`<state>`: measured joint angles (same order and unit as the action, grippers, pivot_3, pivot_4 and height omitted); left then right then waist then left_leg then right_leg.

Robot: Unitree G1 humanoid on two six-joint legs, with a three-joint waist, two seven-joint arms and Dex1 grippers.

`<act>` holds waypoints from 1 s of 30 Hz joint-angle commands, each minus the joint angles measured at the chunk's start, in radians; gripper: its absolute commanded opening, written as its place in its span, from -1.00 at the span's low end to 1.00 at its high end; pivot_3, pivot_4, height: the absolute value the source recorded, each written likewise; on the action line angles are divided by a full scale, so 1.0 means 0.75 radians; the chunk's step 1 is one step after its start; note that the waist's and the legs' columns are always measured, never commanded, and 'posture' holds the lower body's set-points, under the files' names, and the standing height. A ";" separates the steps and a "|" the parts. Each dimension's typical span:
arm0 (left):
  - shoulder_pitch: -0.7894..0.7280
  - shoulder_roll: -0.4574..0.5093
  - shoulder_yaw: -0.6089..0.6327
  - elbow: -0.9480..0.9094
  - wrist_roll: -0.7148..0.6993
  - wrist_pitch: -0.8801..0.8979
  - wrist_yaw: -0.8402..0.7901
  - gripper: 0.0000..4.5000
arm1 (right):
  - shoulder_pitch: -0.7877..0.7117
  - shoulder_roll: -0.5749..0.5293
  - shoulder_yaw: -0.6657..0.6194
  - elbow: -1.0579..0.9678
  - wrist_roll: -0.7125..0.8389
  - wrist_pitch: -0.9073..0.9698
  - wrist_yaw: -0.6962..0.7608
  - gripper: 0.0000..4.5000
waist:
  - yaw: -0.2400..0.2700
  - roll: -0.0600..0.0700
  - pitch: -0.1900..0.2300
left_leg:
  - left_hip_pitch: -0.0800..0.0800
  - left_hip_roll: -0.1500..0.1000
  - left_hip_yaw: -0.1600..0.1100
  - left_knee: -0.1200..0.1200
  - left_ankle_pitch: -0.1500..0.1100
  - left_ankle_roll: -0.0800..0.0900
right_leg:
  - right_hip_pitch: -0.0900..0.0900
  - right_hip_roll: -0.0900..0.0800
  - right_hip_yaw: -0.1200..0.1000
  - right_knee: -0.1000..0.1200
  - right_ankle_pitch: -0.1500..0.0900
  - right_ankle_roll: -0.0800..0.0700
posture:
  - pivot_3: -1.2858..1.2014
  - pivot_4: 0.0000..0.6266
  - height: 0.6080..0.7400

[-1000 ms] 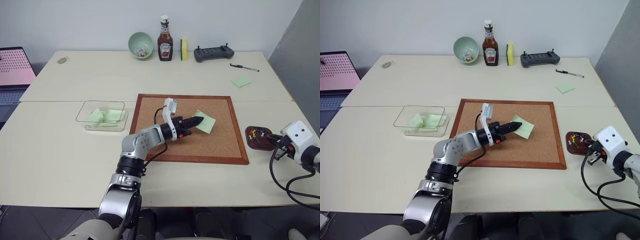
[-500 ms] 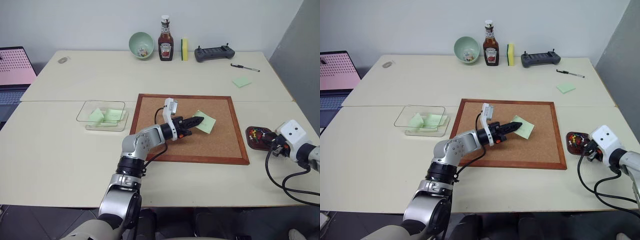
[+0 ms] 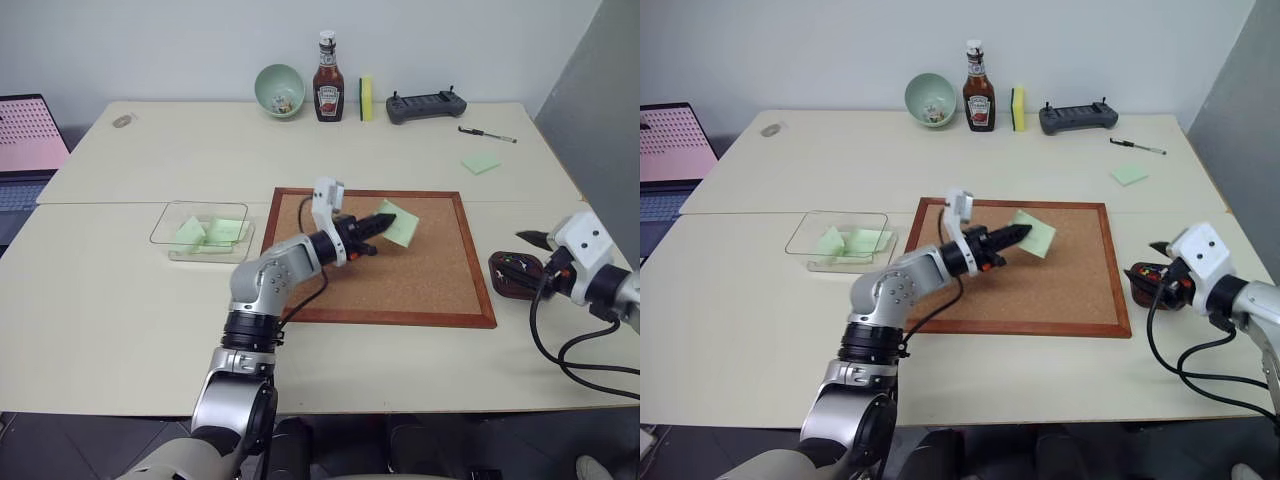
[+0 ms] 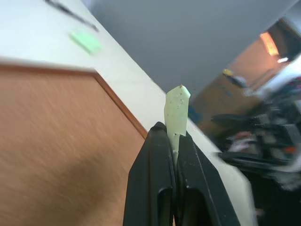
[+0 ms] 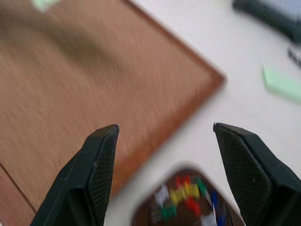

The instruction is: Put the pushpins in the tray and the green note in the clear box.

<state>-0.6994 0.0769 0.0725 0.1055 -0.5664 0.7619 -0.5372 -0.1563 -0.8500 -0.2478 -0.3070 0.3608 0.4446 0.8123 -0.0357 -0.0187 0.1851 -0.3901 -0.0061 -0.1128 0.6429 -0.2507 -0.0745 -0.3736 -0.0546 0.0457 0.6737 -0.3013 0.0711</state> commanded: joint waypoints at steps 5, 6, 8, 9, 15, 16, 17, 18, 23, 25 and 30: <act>0.185 0.275 0.190 -0.520 0.191 0.012 0.356 -1.00 | -0.363 0.241 0.328 -0.018 0.129 -0.002 0.129 0.51 | -0.008 -0.001 0.001 | 0.000 0.001 -0.001 0.000 0.000 0.000 | -0.001 0.001 0.000 0.000 0.000 0.000 | 0.03 -0.52 1.00; 0.214 0.311 0.222 -0.560 0.209 0.031 0.395 -1.00 | -0.405 0.275 0.371 0.019 0.115 -0.025 0.151 0.51 | -0.007 -0.001 0.001 | -0.001 0.001 -0.001 0.000 0.000 0.000 | -0.002 0.001 0.000 0.000 0.000 0.000 | 0.03 -0.52 1.00; 0.249 0.357 0.264 -0.604 0.229 0.050 0.446 -1.00 | -0.465 0.322 0.422 0.078 0.095 -0.053 0.172 0.51 | 0.000 -0.002 0.001 | -0.001 0.000 -0.003 0.000 0.000 0.000 | -0.002 0.000 -0.001 0.000 0.000 0.000 | 0.03 -0.52 1.00; 0.274 0.394 0.278 -0.617 0.264 0.050 0.471 -1.00 | -0.496 0.348 0.451 0.112 0.084 -0.072 0.187 0.51 | 0.007 -0.002 0.001 | -0.001 0.000 -0.003 0.000 0.000 0.000 | -0.002 0.000 -0.001 0.000 0.000 0.000 | 0.03 -0.52 1.00; 0.373 0.493 0.351 -0.590 0.374 0.020 0.567 -1.00 | -0.586 0.473 0.570 0.224 0.040 -0.147 0.242 0.51 | 0.016 -0.003 0.002 | -0.004 -0.001 -0.006 0.001 0.000 0.000 | -0.002 -0.001 -0.004 -0.001 0.000 -0.001 | 0.03 -0.52 1.00; 0.379 0.494 0.354 -0.569 0.385 0.004 0.571 -1.00 | -0.593 0.487 0.580 0.232 0.036 -0.152 0.246 0.51 | 0.015 -0.003 0.002 | -0.005 -0.001 -0.006 0.001 0.000 0.000 | -0.004 -0.001 -0.005 0.000 0.000 -0.001 | 0.03 -0.52 1.00; 0.379 0.492 0.353 -0.541 0.394 -0.013 0.575 -1.00 | -0.598 0.500 0.588 0.238 0.033 -0.155 0.247 0.51 | 0.015 -0.003 0.002 | -0.005 -0.001 -0.006 0.001 0.000 0.000 | -0.004 -0.001 -0.005 0.000 0.001 -0.001 | 0.03 -0.52 1.00; 0.377 0.488 0.351 -0.517 0.400 -0.029 0.574 -1.00 | -0.602 0.509 0.593 0.241 0.030 -0.157 0.249 0.51 | 0.013 -0.003 0.002 | -0.006 -0.001 -0.006 0.001 0.000 0.000 | -0.005 -0.001 -0.005 0.001 0.001 -0.001 | 0.03 -0.52 1.00; 0.383 0.452 0.321 -0.457 0.404 -0.084 0.564 -0.78 | -0.593 0.537 0.621 0.228 0.015 -0.151 0.259 0.52 | 0.009 -0.003 0.002 | -0.006 -0.001 -0.005 0.001 0.000 0.000 | -0.008 -0.001 -0.004 0.004 0.001 -0.001 | 0.03 -0.52 1.00; 0.388 0.441 0.322 -0.466 0.409 -0.088 0.574 -0.65 | -0.584 0.541 0.625 0.217 0.015 -0.143 0.259 0.52 | 0.009 -0.003 0.002 | -0.007 -0.001 -0.005 0.001 0.000 0.000 | -0.008 -0.001 -0.004 0.004 0.001 -0.001 | 0.03 -0.52 1.00; 0.408 0.428 0.329 -0.488 0.430 -0.097 0.604 -0.22 | -0.569 0.540 0.621 0.204 0.016 -0.129 0.251 0.52 | 0.007 -0.003 0.002 | -0.007 -0.001 -0.005 0.001 0.000 0.000 | -0.009 -0.001 -0.004 0.006 0.001 -0.001 | 0.03 -0.52 1.00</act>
<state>-0.3963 0.3957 0.3096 -0.2216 -0.2625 0.7141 -0.0994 -0.5785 -0.4476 0.2224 -0.1136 0.3728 0.3502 1.0010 -0.0303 -0.0208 0.1864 -0.3954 -0.0067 -0.1164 0.6436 -0.2508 -0.0747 -0.3807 -0.0553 0.0429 0.6780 -0.3008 0.0701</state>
